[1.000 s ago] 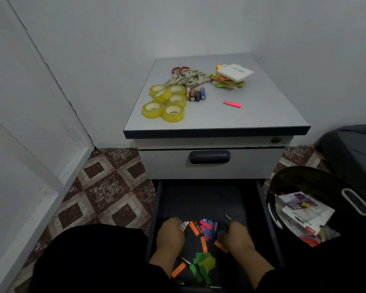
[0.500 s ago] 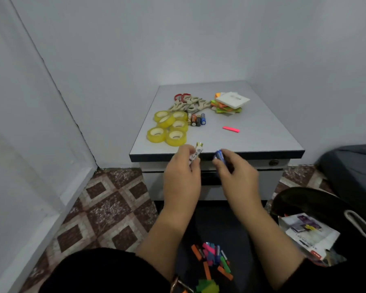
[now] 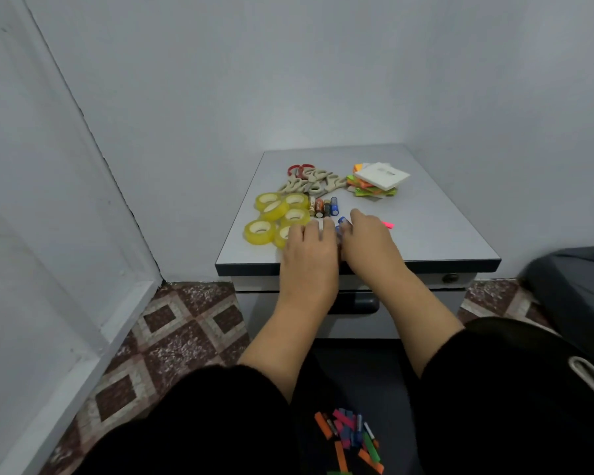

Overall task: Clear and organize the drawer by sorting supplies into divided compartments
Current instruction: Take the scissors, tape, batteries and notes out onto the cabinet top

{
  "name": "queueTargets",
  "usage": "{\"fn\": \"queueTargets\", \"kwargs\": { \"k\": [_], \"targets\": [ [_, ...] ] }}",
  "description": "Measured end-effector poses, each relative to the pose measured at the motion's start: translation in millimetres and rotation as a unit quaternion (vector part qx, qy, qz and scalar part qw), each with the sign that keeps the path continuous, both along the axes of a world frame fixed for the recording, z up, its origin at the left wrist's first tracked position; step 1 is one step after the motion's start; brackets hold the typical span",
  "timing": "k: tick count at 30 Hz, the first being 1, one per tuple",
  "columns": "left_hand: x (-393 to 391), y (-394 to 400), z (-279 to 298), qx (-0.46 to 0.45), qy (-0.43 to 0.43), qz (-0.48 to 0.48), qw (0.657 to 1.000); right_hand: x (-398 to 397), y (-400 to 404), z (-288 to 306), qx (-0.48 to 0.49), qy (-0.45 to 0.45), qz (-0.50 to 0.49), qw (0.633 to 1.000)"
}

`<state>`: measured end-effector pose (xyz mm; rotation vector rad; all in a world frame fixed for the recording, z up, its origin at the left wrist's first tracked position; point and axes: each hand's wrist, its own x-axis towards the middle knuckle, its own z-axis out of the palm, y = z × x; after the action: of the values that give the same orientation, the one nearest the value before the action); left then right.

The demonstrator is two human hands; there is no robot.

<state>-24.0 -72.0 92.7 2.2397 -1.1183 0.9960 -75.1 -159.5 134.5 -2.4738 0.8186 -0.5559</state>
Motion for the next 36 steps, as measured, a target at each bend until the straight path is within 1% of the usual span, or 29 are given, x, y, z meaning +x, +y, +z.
{"fn": "queueTargets", "kwargs": {
  "k": [2,4,8,14,17,20,22,24,27,31,36],
  "targets": [
    [-2,8,-7,-0.018,-0.012,-0.002,1.0,-11,1,-1,0.056,-0.043,0.015,0.997],
    [-2,11,-11,-0.016,-0.01,-0.003,1.0,-21,3,-2,0.088,-0.046,0.028,0.995],
    [-3,8,-11,0.014,0.018,0.015,1.0,-22,6,-6,0.063,-0.045,0.04,0.996],
    [0,-2,-2,0.042,0.023,0.039,0.998,-9,1,-3,0.062,-0.057,0.034,0.996],
    [-6,-1,2,0.03,0.015,0.02,0.999,-1,-7,-3,0.059,-0.058,0.032,0.996],
    [-8,-4,0,0.038,0.008,0.007,0.999,7,-15,-1,0.075,-0.067,0.019,0.995],
    [-6,-7,1,0.056,0.025,0.012,0.998,9,-19,-2,0.1,-0.077,0.013,0.992],
    [-7,-10,3,0.082,0.06,0.018,0.995,11,-22,-4,0.118,-0.089,0.012,0.989],
    [-9,-12,7,0.096,0.094,0.021,0.991,12,-26,-7,0.116,-0.097,0.014,0.988],
    [-12,-11,6,0.084,0.098,0.045,0.991,15,-27,-9,0.118,-0.109,0.002,0.987],
    [-8,-13,6,0.122,0.108,0.046,0.986,18,-24,-11,0.092,-0.099,-0.008,0.991]
  ]
}}
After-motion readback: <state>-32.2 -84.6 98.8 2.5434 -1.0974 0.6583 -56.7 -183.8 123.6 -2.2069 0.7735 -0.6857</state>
